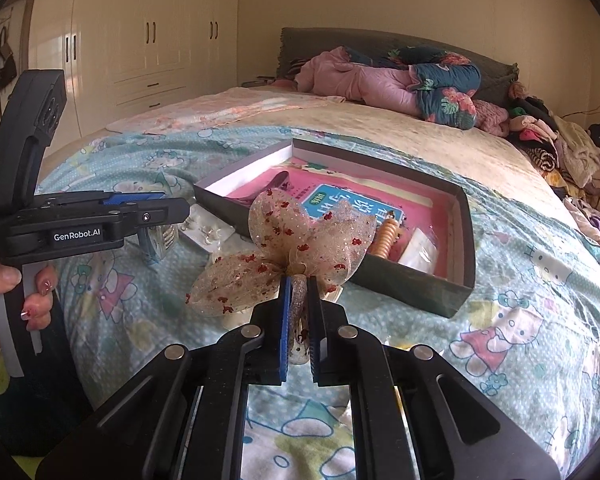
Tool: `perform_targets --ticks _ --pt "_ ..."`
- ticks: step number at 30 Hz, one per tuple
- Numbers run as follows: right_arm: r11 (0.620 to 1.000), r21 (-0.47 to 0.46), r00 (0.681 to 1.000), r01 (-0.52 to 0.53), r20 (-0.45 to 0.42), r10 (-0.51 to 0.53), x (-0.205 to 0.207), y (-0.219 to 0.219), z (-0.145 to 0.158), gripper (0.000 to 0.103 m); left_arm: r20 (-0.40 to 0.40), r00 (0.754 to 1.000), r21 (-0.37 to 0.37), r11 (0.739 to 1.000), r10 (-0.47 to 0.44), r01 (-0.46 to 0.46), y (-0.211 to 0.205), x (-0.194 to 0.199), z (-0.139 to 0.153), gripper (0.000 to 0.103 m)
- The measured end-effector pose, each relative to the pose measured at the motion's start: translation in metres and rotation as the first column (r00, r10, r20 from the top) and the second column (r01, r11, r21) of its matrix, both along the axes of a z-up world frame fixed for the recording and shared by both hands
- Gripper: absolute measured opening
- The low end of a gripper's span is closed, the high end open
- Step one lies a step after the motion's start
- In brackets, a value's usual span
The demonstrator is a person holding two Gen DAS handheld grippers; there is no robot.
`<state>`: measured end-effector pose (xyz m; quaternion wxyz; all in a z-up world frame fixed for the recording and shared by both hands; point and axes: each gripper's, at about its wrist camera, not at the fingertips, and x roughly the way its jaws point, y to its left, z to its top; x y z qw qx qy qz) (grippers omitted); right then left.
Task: Organize jewelry
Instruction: 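Carry the bow and blue box into the tray box and open both tools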
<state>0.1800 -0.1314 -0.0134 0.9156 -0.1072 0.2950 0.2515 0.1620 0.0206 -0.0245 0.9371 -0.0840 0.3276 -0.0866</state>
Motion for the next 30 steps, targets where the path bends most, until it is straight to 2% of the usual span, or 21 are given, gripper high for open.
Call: perform_targets --ticks 15,30 --pt "1.0 0.005 1.0 -0.012 0.012 0.012 0.017 0.021 0.006 0.008 0.029 0.999 -0.033 0.999 0.032 -0.031 0.015 0.009 0.011 0.03" --pt "0.998 0.043 0.998 0.046 0.039 -0.048 0.045 0.017 0.018 0.008 0.068 0.997 -0.047 0.998 0.037 -0.034 0.019 0.042 0.032 0.03"
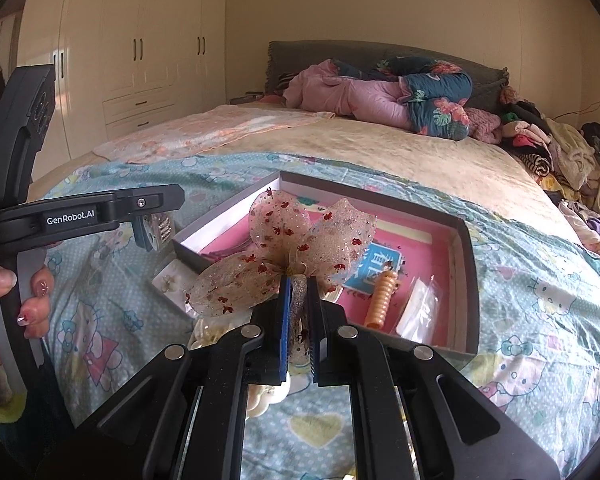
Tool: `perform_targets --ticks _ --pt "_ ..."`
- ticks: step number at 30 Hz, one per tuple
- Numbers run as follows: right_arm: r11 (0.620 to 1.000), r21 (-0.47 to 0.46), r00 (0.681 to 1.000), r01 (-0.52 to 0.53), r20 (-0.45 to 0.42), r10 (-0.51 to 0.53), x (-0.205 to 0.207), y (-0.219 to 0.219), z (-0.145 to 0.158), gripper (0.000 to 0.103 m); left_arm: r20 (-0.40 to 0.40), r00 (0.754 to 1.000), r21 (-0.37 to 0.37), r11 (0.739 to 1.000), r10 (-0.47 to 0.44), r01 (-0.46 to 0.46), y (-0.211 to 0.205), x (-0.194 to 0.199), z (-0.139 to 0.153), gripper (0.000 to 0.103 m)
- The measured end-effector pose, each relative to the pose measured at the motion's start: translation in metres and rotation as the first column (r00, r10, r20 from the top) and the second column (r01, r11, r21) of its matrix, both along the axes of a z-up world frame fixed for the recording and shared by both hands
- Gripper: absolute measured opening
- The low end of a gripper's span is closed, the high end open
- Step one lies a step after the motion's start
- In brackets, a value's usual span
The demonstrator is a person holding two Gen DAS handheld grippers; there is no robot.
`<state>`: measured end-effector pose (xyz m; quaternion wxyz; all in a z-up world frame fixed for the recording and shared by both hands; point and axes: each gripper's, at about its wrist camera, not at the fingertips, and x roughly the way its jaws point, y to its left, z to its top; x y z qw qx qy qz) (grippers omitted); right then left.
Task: Organize jewelry
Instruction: 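Carry the bow and blue box into the tray box and open both tools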
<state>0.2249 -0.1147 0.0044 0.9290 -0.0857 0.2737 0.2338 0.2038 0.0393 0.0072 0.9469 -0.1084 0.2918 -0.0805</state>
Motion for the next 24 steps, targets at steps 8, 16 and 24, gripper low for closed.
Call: perform_targets --ticks 8,16,24 --pt "0.999 0.007 0.999 0.051 0.007 -0.051 0.012 -0.012 0.0 0.008 0.01 1.0 -0.009 1.0 0.0 0.001 -0.003 0.019 0.006 0.03" --pt "0.994 0.01 0.994 0.105 -0.002 -0.105 0.028 -0.027 -0.001 0.008 0.004 1.0 -0.006 1.0 -0.026 0.026 -0.021 0.041 0.008 0.03" --pt "0.986 0.001 0.986 0.166 -0.003 -0.166 0.049 -0.043 -0.004 0.008 -0.008 0.999 -0.004 0.999 -0.054 0.054 -0.038 0.062 0.005 0.03"
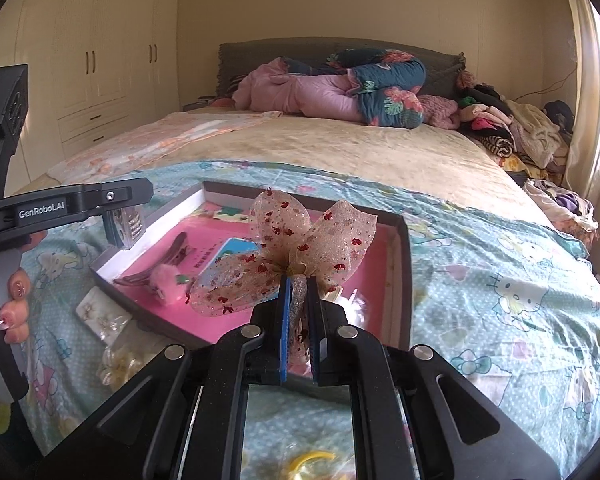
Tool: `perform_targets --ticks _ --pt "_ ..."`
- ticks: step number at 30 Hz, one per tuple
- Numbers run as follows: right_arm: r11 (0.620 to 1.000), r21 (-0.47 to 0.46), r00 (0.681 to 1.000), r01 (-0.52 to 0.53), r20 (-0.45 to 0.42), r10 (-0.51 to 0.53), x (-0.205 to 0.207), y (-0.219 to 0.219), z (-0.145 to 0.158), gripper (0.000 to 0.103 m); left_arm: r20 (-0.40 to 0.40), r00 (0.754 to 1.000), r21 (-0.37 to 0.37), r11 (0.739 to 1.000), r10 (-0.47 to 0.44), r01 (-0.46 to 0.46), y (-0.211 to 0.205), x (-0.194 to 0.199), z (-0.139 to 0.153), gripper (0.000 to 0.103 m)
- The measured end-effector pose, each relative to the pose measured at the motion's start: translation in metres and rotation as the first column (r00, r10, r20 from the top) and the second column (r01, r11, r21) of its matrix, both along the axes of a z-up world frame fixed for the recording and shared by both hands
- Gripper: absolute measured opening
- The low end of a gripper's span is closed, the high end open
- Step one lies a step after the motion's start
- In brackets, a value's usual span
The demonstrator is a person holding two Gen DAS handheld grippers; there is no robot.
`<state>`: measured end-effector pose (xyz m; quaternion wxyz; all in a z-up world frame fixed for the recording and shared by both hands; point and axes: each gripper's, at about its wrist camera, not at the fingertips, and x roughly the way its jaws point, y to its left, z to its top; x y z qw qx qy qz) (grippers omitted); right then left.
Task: Organize jewelry
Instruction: 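Carry the bow and blue box into the tray box and open both tools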
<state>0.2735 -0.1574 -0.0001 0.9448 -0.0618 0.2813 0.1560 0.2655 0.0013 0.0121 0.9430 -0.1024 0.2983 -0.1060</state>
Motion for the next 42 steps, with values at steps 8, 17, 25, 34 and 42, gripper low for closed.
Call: perform_targets --ticks 8,17,25,34,42 --pt "0.998 -0.008 0.998 0.066 -0.024 -0.066 0.025 -0.013 -0.007 0.008 -0.041 0.999 -0.018 0.999 -0.036 0.035 -0.018 0.019 -0.013 0.03" --pt "0.995 -0.027 0.994 0.097 -0.057 -0.098 0.051 -0.019 -0.015 0.008 -0.079 0.993 -0.007 0.996 -0.093 0.093 -0.039 0.028 -0.029 0.03" --pt "0.992 -0.055 0.988 0.116 -0.094 -0.121 0.071 -0.017 -0.029 0.008 -0.11 0.986 0.004 0.992 -0.123 0.125 -0.048 0.032 -0.042 0.03" --pt "0.99 -0.063 0.985 0.124 -0.11 -0.13 0.08 -0.018 -0.038 0.008 -0.123 0.984 0.01 0.991 -0.132 0.134 -0.051 0.033 -0.048 0.03" --pt "0.99 -0.037 0.982 0.135 -0.129 -0.139 0.078 -0.022 -0.04 0.013 -0.128 0.981 0.015 0.989 -0.144 0.147 -0.053 0.032 -0.05 0.03"
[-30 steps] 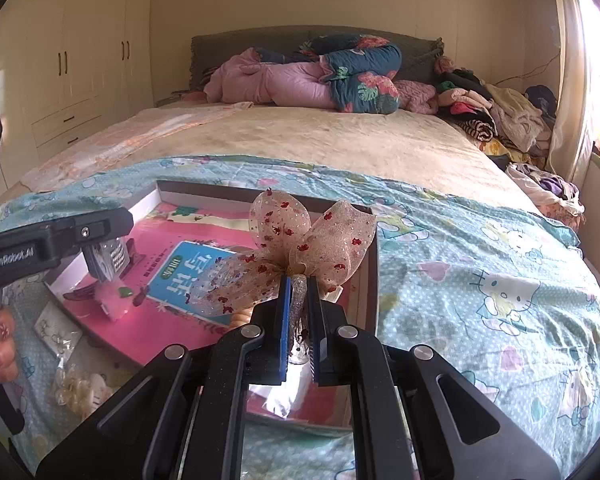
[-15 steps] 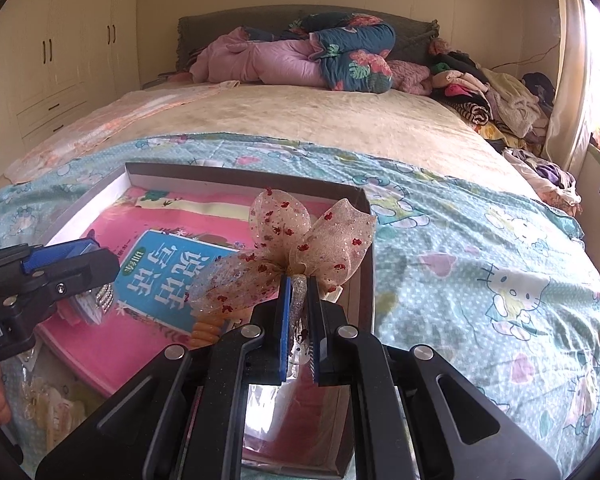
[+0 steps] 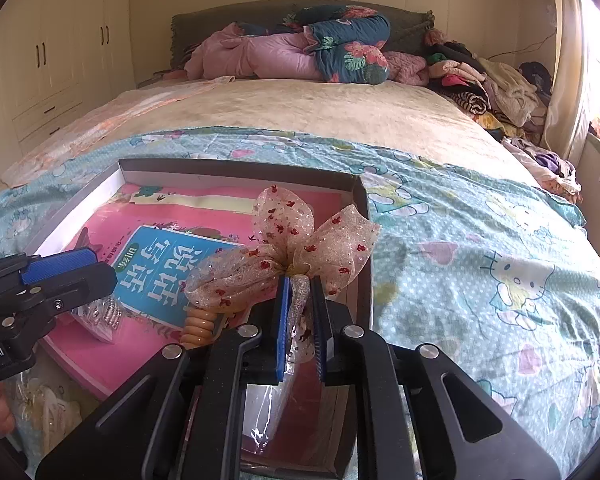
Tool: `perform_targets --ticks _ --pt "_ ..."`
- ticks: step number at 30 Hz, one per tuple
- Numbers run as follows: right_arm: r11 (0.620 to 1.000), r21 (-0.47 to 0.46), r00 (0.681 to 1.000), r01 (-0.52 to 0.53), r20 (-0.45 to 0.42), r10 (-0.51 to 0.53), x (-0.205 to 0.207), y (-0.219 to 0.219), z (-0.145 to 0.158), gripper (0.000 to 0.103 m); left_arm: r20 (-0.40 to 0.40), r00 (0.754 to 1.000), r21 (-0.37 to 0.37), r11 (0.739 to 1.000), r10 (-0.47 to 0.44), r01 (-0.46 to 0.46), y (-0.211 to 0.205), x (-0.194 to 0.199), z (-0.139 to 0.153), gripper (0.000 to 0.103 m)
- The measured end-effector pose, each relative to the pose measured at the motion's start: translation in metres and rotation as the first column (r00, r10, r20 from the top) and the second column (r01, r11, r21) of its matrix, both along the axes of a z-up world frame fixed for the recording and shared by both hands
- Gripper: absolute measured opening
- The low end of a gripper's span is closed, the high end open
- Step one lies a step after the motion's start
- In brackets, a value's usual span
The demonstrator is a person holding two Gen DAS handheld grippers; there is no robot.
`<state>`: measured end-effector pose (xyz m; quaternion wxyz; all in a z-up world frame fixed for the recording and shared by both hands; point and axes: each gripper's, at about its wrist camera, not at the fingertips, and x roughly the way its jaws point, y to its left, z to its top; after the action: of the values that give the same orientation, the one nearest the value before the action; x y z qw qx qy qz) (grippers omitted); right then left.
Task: Organize jewelry
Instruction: 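Carry the bow and blue box into the tray box and open both tools, then move both tools back toward the yellow bangle bag and cream claw clips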
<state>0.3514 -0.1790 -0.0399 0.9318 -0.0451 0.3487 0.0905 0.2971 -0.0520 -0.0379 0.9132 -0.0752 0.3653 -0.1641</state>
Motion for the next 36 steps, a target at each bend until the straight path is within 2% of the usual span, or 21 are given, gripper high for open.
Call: perform_targets --ticks 4,6,16,31,36 --pt "1.0 0.009 1.0 0.004 0.002 -0.004 -0.004 -0.003 0.002 0.02 0.002 1.0 0.002 1.0 0.003 -0.003 0.0 -0.001 0.0 0.03" --pt "1.0 0.019 1.0 0.009 0.004 -0.009 -0.006 -0.005 0.004 0.03 0.003 1.0 0.002 1.0 0.005 -0.005 0.0 -0.002 0.001 0.03" --pt "1.0 0.022 0.999 0.007 0.046 -0.008 -0.028 -0.01 0.015 0.047 0.02 0.999 -0.005 0.999 0.035 -0.034 0.008 -0.011 0.005 0.039" --pt "0.999 0.037 0.996 0.003 0.086 -0.006 -0.063 -0.016 0.032 0.065 0.068 0.996 -0.011 0.998 0.065 -0.065 0.017 -0.038 0.021 0.068" --pt "0.999 0.037 0.995 -0.004 0.095 0.0 -0.075 -0.015 0.035 0.071 0.086 0.993 -0.015 0.996 0.084 -0.084 0.024 -0.048 0.026 0.082"
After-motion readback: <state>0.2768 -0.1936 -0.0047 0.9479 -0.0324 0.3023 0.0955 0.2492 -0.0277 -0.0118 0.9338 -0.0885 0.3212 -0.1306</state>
